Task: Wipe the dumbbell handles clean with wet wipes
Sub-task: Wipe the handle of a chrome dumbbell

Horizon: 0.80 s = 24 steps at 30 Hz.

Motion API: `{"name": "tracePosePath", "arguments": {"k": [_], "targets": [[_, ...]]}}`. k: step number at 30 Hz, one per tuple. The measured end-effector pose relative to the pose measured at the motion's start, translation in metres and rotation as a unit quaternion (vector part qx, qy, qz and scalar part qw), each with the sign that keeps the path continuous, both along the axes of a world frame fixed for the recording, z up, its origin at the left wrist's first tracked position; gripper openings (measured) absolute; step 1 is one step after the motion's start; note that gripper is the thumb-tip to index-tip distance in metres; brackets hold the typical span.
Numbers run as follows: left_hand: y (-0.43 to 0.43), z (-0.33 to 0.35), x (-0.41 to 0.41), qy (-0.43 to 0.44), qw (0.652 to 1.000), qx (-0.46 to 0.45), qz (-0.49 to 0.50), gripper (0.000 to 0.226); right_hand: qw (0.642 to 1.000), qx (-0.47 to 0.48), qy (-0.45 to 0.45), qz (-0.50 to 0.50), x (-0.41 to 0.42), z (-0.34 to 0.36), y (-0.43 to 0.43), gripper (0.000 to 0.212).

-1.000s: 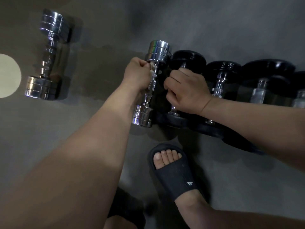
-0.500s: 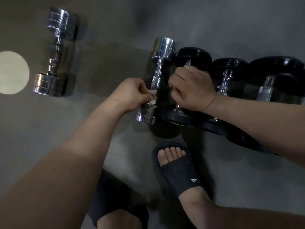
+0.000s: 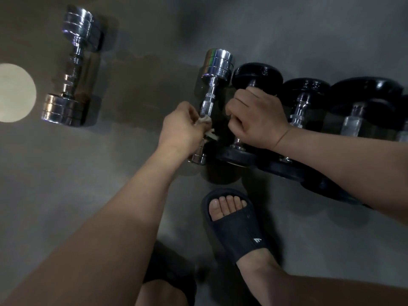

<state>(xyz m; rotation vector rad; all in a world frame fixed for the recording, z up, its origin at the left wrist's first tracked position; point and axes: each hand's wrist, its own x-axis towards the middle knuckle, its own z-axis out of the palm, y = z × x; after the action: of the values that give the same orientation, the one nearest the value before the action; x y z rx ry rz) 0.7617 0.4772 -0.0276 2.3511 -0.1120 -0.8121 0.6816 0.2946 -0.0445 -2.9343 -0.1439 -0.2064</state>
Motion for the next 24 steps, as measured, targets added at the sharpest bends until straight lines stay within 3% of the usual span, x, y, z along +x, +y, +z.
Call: {"name": "tracePosePath", "arguments": {"k": [6,12,15,20,22,24], "targets": [[0.005,-0.006,0.003,0.046,0.992,-0.070,0.096,0.016,0.999,0.027,0.022,-0.015,-0.002,0.002,0.001,0.014],[0.029,0.003,0.007,0.013,0.988,-0.104,0.112,0.018,0.995,0.056,0.081,-0.012,0.007,0.022,0.010,0.018],[0.037,0.008,0.002,0.066,0.979,-0.168,0.099,0.018,0.985,0.144,0.096,0.017,0.013,0.030,0.015,0.024],[0.042,0.014,-0.002,0.116,0.955,-0.244,0.124,0.056,0.933,0.326,0.151,0.023,0.022,0.033,0.032,0.038],[0.041,0.020,-0.004,0.112,0.952,-0.253,0.133,0.060,0.909,0.376,0.180,0.005,0.023,0.032,0.039,0.029],[0.040,0.024,-0.006,0.106,0.948,-0.259,0.151,0.045,0.885,0.424,0.191,-0.004,0.023,0.030,0.046,0.015]]}}
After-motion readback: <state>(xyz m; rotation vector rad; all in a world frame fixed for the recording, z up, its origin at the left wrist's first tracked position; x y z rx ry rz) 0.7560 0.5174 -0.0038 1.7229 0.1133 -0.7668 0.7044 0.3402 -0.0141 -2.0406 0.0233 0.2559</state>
